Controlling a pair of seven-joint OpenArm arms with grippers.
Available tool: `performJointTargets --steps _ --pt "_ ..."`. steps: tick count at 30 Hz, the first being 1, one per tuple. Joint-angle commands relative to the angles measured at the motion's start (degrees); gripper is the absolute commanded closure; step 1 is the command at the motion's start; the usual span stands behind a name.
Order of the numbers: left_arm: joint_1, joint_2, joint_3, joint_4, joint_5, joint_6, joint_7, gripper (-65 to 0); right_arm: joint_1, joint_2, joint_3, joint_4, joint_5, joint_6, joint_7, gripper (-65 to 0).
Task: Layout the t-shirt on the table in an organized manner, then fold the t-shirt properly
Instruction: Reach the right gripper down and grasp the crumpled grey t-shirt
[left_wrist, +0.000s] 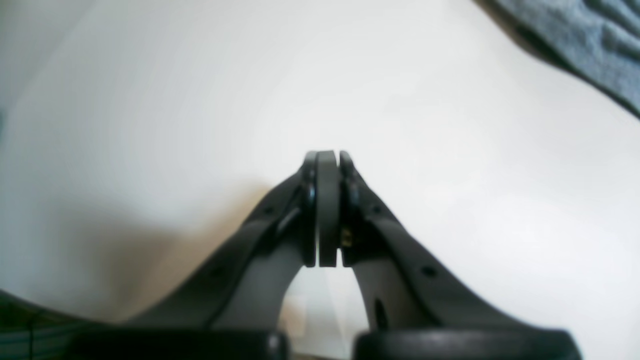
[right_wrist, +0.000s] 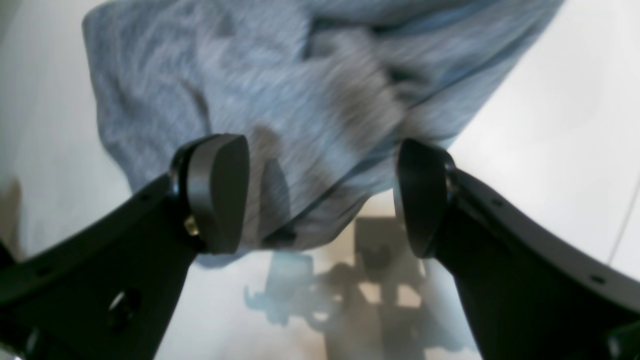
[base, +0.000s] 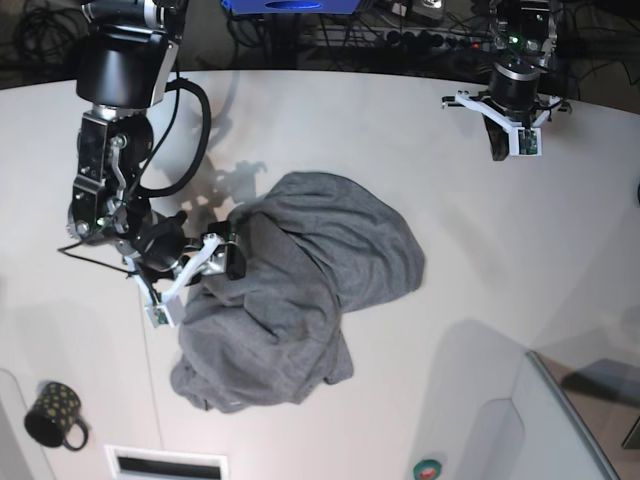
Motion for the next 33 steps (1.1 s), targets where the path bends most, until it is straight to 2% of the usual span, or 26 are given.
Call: performJointTargets --steps 1,6,8,10,13,14,16,17,23,27,33 --pt "0.0 -0.5 -0.2 0.8 0.1 0.3 -1.3 0.0 1.2 -0.3 -0.2 0.0 1.2 0.1 1.9 -44.0" --pt "-0.5 -0.4 -0.1 0.7 0.1 0.3 -1.3 0.0 1.9 -0.2 -0.2 -3.5 1.1 0.1 3.0 -43.8" --pt "-1.6 -0.2 0.0 0.0 0.1 0.3 -1.3 0.0 2.2 -0.3 -0.2 -4.6 1.2 0.1 3.0 -40.4" --pt "-3.0 -0.2 0.4 -1.6 0.1 0.3 -1.3 0.0 2.3 -0.5 -0.3 -4.6 1.2 0.1 3.0 -27.5" --pt "-5.5 -0.2 0.6 -4.2 0.2 0.3 -1.3 0.0 2.3 -0.5 -0.3 -4.4 1.2 0.1 2.9 -0.6" --pt "-6.1 -0.1 0.6 -5.1 0.2 0.3 -1.3 0.0 2.4 -0.5 -0.3 -4.2 1.2 0.1 2.8 0.0" --pt "-7.9 -0.1 0.6 -6.1 0.2 0.3 -1.3 0.0 2.0 -0.4 -0.3 -2.1 1.2 0.1 2.7 -2.9" --pt "-8.5 0.0 0.6 -6.4 0.2 0.3 -1.3 0.0 1.9 -0.4 -0.3 -0.8 1.2 0.1 2.7 -1.4" --pt "-12.4 2.1 0.7 -7.0 0.2 0.3 -1.3 0.0 0.7 -0.2 0.0 10.6 1.3 0.1 -3.2 -0.6" --pt "-14.7 3.0 4.1 -7.0 0.6 0.3 -1.3 0.0 0.7 -0.1 0.1 17.9 1.3 0.1 -6.2 -0.6" --pt "-20.6 4.0 13.3 -9.0 0.2 0.5 -1.4 0.0 0.7 -0.2 0.1 24.0 1.3 0.1 -9.7 -0.6"
